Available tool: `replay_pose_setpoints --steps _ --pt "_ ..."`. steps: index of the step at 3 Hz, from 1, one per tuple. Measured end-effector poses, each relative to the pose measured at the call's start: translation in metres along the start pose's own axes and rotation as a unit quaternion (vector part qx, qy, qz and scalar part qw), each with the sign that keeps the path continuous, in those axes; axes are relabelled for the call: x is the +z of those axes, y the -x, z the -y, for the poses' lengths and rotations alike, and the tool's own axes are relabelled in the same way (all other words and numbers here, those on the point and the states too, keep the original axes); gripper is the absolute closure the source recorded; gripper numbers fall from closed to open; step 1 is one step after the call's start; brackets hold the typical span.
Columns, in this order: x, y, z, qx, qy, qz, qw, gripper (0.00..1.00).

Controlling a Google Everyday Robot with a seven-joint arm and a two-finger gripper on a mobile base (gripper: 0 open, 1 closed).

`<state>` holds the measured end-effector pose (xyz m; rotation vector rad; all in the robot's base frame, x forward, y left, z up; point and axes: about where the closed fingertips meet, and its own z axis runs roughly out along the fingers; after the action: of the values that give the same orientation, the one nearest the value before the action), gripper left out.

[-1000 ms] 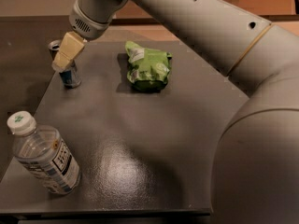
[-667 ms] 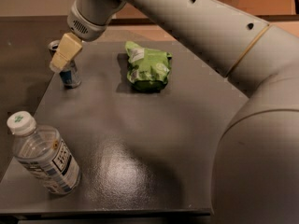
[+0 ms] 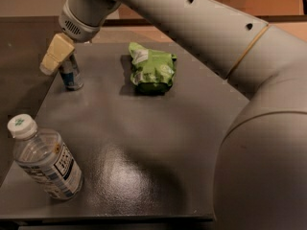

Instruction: Move redbull can near blue plastic bottle

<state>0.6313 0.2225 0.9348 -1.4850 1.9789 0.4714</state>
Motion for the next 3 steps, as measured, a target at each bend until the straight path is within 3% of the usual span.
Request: replay_pose_setpoints --steps 1,3 --pt "0.0041 0.0042 -0.0024 -0.003 0.001 0.000 1.0000 0.18" --pt "0.0069 -0.0027 -0.0011 -0.006 0.002 -0.005 1.0000 0.64"
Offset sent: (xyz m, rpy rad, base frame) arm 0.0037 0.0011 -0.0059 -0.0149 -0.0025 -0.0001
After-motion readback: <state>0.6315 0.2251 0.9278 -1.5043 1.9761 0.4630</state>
